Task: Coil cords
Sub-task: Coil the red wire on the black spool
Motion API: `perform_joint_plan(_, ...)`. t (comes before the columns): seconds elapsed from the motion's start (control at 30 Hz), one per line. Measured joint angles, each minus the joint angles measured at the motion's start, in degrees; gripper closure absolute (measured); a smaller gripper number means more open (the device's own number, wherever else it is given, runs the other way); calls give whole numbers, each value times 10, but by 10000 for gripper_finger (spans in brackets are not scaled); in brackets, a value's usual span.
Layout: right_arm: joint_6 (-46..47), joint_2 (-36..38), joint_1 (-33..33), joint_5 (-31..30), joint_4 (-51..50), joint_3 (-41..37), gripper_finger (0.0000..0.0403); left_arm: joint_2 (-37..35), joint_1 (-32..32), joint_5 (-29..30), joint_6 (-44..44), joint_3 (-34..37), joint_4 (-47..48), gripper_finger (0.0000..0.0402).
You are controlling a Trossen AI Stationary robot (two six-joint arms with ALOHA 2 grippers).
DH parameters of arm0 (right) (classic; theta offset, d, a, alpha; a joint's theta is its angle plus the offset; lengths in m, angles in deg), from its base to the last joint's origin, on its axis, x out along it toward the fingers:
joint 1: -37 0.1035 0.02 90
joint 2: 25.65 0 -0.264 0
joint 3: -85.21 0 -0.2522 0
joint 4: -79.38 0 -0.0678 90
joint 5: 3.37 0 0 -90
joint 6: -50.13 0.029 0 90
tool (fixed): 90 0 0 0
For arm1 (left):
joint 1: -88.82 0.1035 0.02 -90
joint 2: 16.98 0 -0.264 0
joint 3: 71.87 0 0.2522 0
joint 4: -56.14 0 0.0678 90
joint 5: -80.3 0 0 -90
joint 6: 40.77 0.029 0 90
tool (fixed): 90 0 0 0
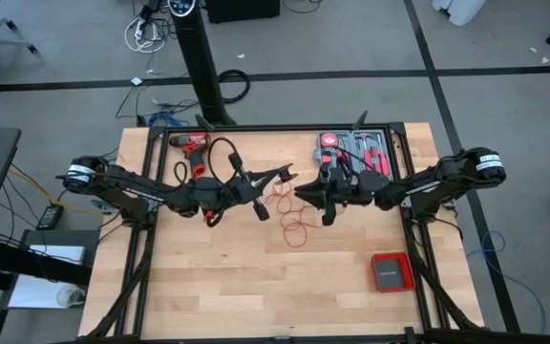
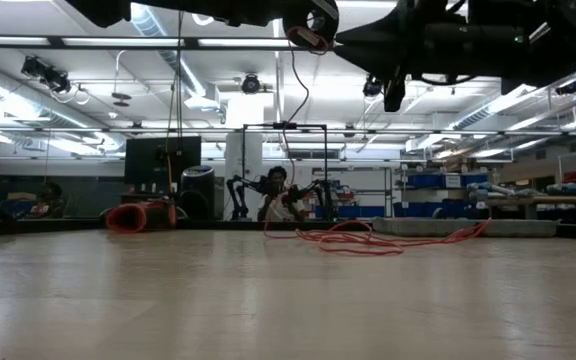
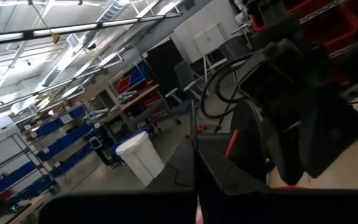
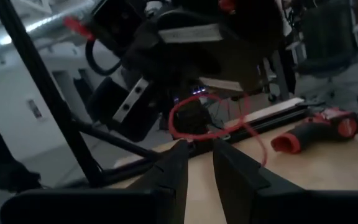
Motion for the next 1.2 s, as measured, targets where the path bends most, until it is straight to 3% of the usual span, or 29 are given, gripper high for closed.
perform_joint_plan(0.3, 65, 0, 0, -4, 7, 0, 326, 0, 0, 0, -5, 0, -15, 401)
perform_joint_plan(0.97, -35, 0, -3, -10, -48, 0, 310, 0, 0, 0, -20, 0, -29, 401)
perform_joint_plan(1.2, -18, -32, -45, 59, -87, 2, 309, 0, 32, -35, -61, -1, 15, 401)
